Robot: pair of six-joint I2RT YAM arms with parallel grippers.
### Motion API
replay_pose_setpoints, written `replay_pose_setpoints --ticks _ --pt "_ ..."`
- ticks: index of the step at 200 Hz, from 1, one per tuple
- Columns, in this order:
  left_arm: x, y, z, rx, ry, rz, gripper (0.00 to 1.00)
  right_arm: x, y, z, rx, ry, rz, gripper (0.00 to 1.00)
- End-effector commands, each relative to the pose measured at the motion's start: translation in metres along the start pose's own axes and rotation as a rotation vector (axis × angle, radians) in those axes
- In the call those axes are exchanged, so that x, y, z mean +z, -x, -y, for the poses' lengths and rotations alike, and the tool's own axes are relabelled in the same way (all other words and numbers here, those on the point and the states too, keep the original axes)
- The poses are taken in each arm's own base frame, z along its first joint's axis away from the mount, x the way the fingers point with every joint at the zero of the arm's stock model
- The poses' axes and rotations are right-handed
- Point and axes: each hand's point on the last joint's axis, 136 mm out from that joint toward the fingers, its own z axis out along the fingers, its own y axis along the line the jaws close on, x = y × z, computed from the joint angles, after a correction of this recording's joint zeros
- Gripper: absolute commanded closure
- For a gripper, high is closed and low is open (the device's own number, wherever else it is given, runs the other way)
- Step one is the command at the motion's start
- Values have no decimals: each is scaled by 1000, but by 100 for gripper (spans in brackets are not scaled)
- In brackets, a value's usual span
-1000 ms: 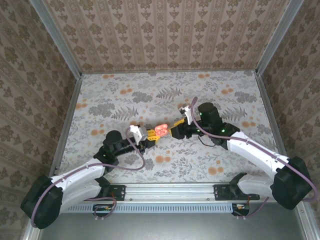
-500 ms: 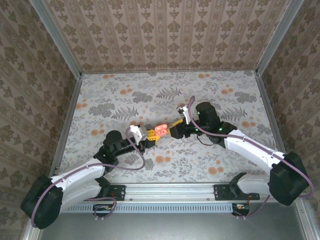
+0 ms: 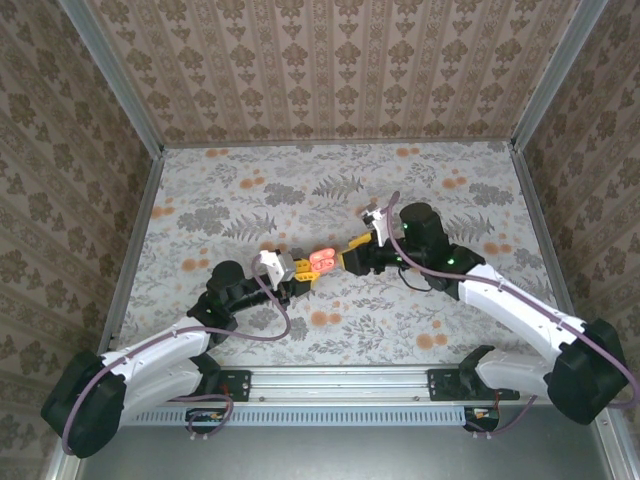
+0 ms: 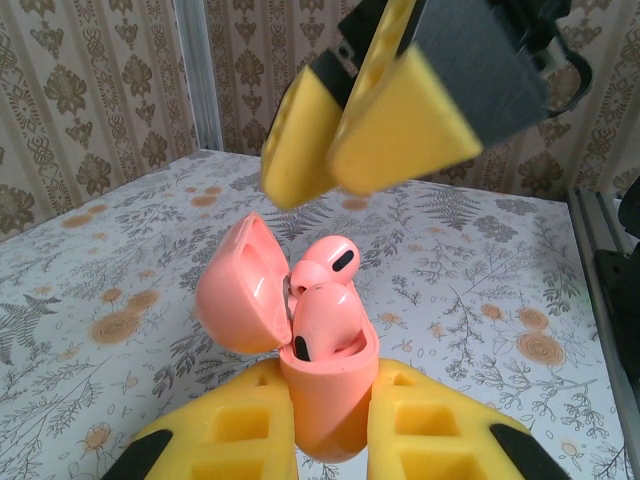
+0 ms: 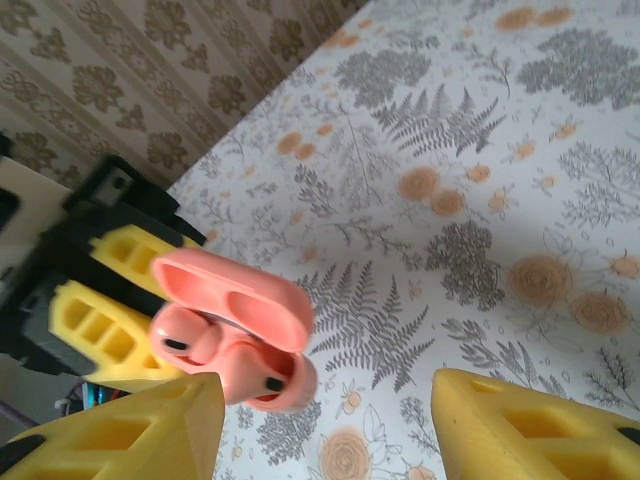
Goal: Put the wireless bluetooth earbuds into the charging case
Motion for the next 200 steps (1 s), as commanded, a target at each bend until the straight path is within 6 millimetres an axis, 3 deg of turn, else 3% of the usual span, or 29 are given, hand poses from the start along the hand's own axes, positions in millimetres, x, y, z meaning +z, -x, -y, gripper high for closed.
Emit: replay_pose_setpoints --ticks 1,111,200 --pt "1 22 2 34 -12 59 96 -9 6 -8 9 10 24 41" --pt "2 24 2 34 -15 61 96 13 -1 -14 40 95 -44 40" --pt "3 25 2 36 -18 61 96 22 -7 2 56 30 -72 40"
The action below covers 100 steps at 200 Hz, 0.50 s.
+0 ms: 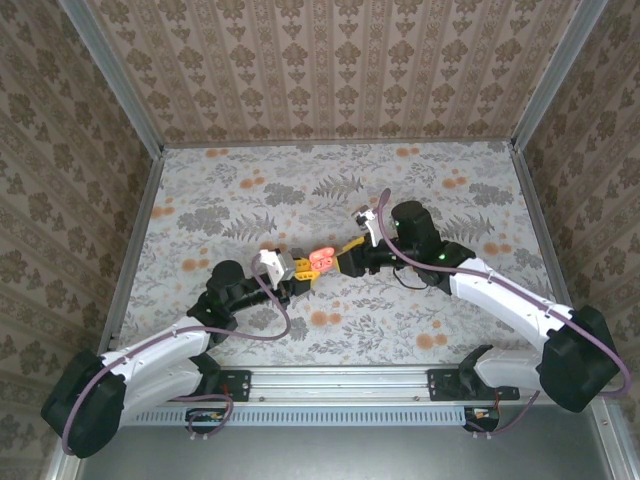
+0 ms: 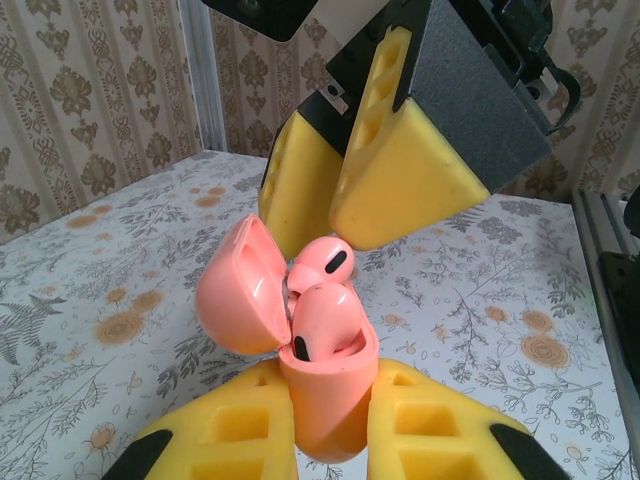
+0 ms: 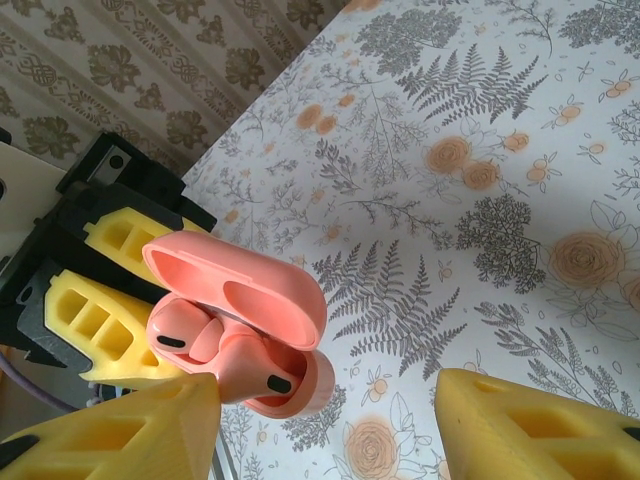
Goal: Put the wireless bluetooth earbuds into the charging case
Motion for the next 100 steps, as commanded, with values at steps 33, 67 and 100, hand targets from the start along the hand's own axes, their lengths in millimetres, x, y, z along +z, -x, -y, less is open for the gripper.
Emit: replay_pose_setpoints --ticks 33,67,100 --pt "2 24 4 35 -27 58 96 0 4 7 -3 -63 -19 40" --pt "3 23 3 35 -25 57 96 -5 6 2 -15 -51 -13 41" --pt "3 22 4 33 -26 57 96 -11 12 -11 -43 -5 19 40"
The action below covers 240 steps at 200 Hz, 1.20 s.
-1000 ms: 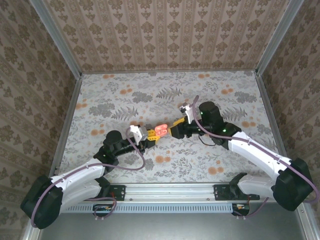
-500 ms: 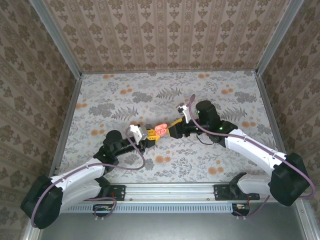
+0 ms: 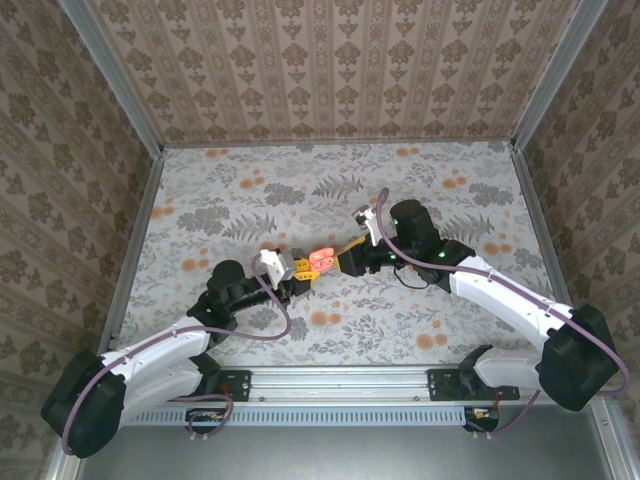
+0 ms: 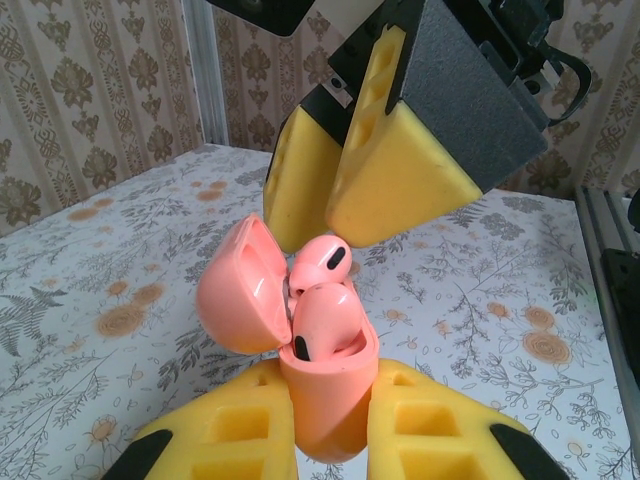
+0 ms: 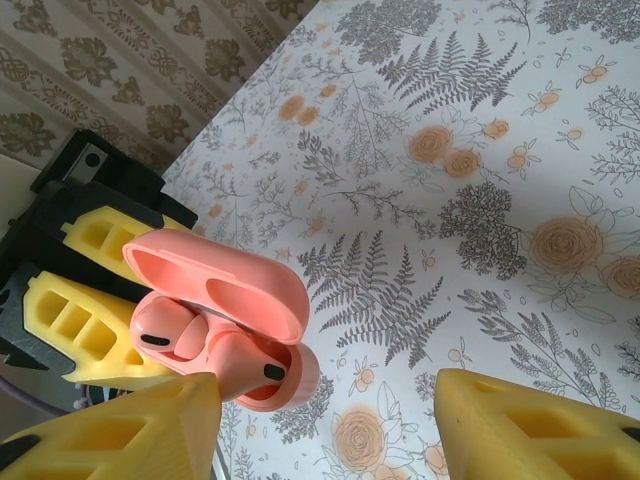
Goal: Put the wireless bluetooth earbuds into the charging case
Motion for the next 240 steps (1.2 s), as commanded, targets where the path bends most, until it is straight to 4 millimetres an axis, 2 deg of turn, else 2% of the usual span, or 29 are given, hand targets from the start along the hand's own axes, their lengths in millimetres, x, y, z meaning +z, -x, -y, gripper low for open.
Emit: replay_pose_setpoints --ticks 1,38,96,134,170,177,208,224,240 --pt "2 25 4 38 -30 67 96 -11 13 -16 -53 32 41 40" --pt "2 24 5 37 -32 68 96 -20 18 -22 -72 49 85 39" --pt "0 27 9 41 -50 89 96 -19 21 -21 -73 82 107 39" --pt "-2 33 19 53 -105 129 96 -41 34 -29 -112 153 219 37" --pt "-1 36 36 78 -220 151 97 -65 32 -36 -215 135 312 34" --pt "-1 37 38 81 -236 158 97 -69 31 -36 -233 123 329 33" --pt "4 38 45 84 -307 159 97 -92 28 -35 -307 72 449 7" --pt "6 39 48 86 -340 163 97 -96 18 -38 -367 76 459 1" --pt "7 41 50 97 -365 171 97 -95 6 -43 -426 101 423 0"
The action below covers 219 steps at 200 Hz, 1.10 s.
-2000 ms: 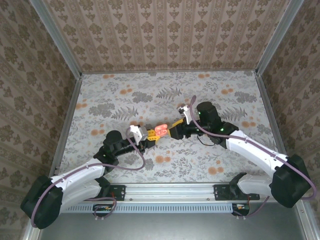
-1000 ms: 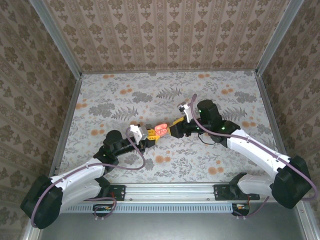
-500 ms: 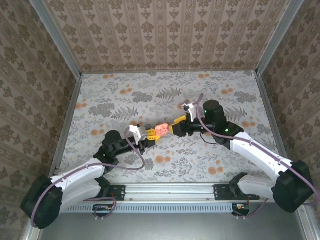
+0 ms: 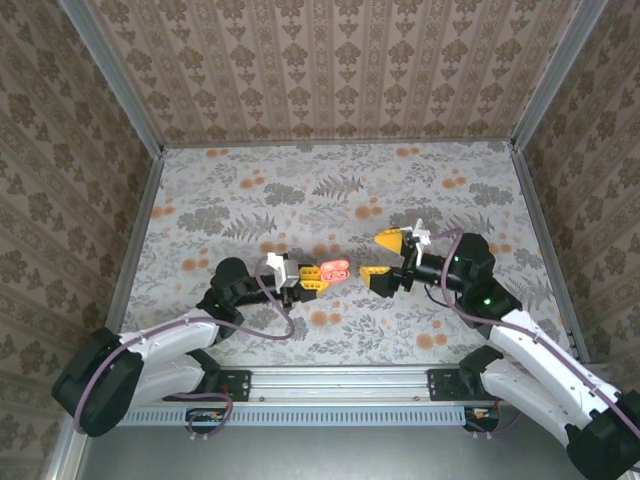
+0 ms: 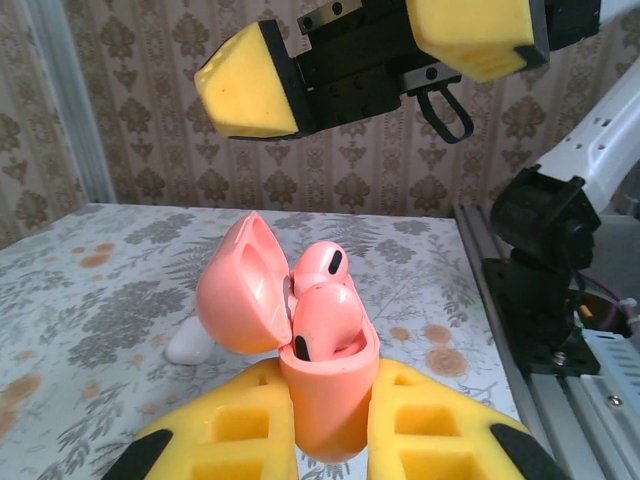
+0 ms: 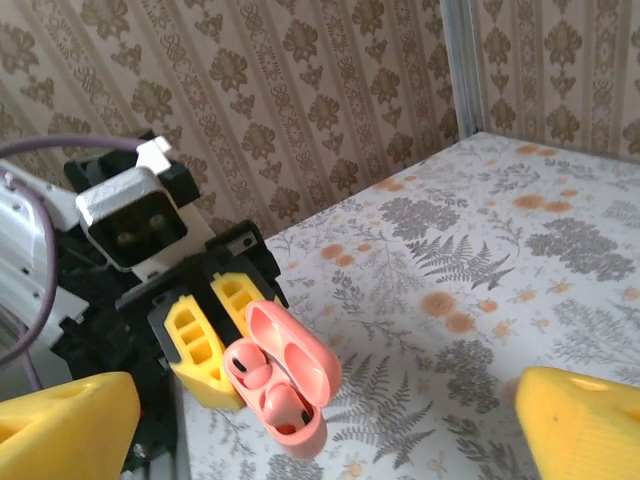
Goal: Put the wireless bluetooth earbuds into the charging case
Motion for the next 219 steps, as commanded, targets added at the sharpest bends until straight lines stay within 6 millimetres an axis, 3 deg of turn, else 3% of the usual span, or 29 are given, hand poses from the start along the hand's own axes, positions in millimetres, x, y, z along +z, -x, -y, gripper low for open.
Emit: replay_pose_setpoints --ticks 1,25,52,108,157,219 --pt "5 30 11 71 -98 80 97 -5 -2 -10 -123 45 9 0" --pt "8 32 13 79 -135 85 97 -6 -23 -25 -209 152 -62 1" --pt "11 35 15 86 -161 95 97 -3 -40 -28 -258 210 -104 4" --pt "13 36 15 85 -176 96 97 16 -57 -32 -274 298 -191 8" --pt "15 37 12 73 -174 90 97 33 -52 -38 -290 344 -193 13" --pt "21 34 5 39 -161 78 97 35 -37 -50 -317 391 -136 17"
